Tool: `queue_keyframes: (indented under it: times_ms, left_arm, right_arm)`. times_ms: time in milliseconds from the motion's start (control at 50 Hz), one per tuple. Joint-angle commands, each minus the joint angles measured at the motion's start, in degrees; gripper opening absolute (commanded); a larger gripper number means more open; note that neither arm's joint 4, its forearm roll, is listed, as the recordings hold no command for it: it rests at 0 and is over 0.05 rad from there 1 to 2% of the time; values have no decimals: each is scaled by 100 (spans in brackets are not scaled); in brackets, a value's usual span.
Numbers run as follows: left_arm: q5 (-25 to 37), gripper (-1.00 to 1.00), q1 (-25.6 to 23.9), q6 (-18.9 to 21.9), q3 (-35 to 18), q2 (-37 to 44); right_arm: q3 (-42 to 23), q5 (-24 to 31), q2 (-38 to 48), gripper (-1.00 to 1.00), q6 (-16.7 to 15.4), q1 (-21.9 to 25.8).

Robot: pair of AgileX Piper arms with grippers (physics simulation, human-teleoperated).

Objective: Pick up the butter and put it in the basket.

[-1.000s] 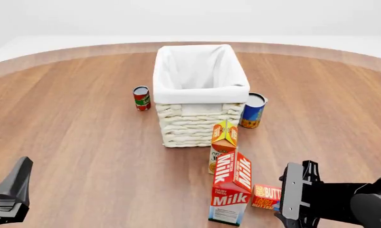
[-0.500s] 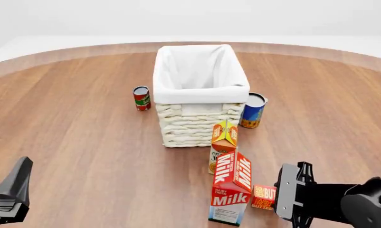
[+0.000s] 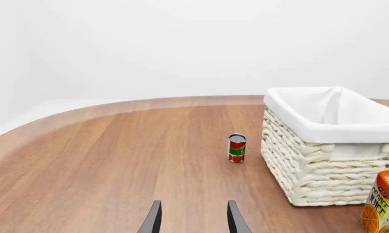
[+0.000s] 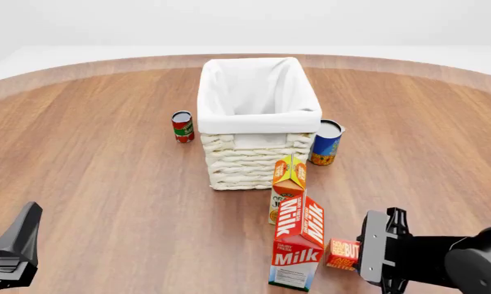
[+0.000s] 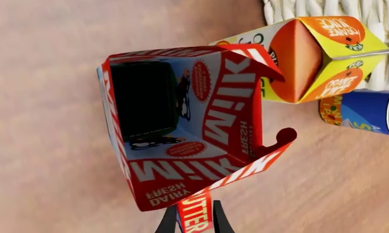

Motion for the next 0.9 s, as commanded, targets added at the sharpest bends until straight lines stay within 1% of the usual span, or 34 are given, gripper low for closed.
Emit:
queue_keyframes:
  times_ms: [20, 100, 140, 220, 300, 320, 380, 460, 480, 500, 540, 560, 640, 660, 680, 700, 720, 740, 760, 800, 820, 860, 880, 900]
  left_arm:
    - [0, 100, 0, 0, 0, 0]
    - [0, 100, 0, 0, 0, 0]
    - [0, 100, 0, 0, 0, 0]
    - [0, 100, 0, 0, 0, 0]
    - [0, 100, 0, 0, 0, 0]
    - [0, 100, 0, 0, 0, 0]
    - [0, 100, 0, 0, 0, 0]
    - [0, 100, 0, 0, 0, 0]
    - [0, 100, 0, 0, 0, 0]
    - [0, 100, 0, 0, 0, 0]
    - [0, 100, 0, 0, 0, 0]
    - [0, 100, 0, 0, 0, 0]
    - [0, 100, 0, 0, 0, 0]
    - [0, 100, 0, 0, 0, 0]
    - [0, 100, 0, 0, 0, 0]
    - [0, 100, 0, 0, 0, 0]
    - [0, 100, 0, 0, 0, 0]
    - [0, 100, 0, 0, 0, 0]
    - [0, 100, 0, 0, 0, 0]
    - [0, 100, 0, 0, 0, 0]
    - [0, 100, 0, 0, 0, 0]
    - [0, 100, 0, 0, 0, 0]
    - [0, 100, 0, 0, 0, 0]
    - [0, 100, 0, 0, 0, 0]
  right_arm:
    - [-115, 415, -446, -100, -92, -255]
    - [-269, 857, -860, -100, -147, -350]
    - [-303, 923, -923, -100, -163, -378]
    - [-544, 1337, -1282, -100, -197, -482]
    - [-900, 1775, -1591, -100, -83, -498]
    - [-1102, 1941, -1694, -100, 26, -499]
    - [-1286, 2048, -1765, -100, 113, -535]
    - [-1714, 2239, -1895, -100, 580, -440]
    - [-1772, 2255, -1904, -100, 644, -438]
    - [-1955, 2263, -1929, -100, 826, -465]
    - [-2054, 2277, -1957, -100, 867, -499]
    - [-2268, 2331, -1880, -100, 1108, -553]
    - [-2503, 2386, -1949, -100, 1228, -558]
    - [-2704, 2475, -1962, -100, 1471, -491]
    - [-2736, 2474, -1858, -100, 1406, -603]
    - [-2904, 2494, -1915, -100, 1598, -509]
    - [-2906, 2495, -1915, -100, 1598, -508]
    - [-3154, 2564, -1933, -100, 1802, -402]
    - [-3157, 2566, -1932, -100, 1802, -402]
    - [-3469, 2582, -1857, -100, 2115, -383]
    - [-3543, 2604, -1858, -100, 2196, -332]
    - [-3770, 2581, -1801, -100, 2478, -304]
    - [-3790, 2573, -1831, -100, 2505, -254]
    - [-3878, 2536, -1826, -100, 2611, -222]
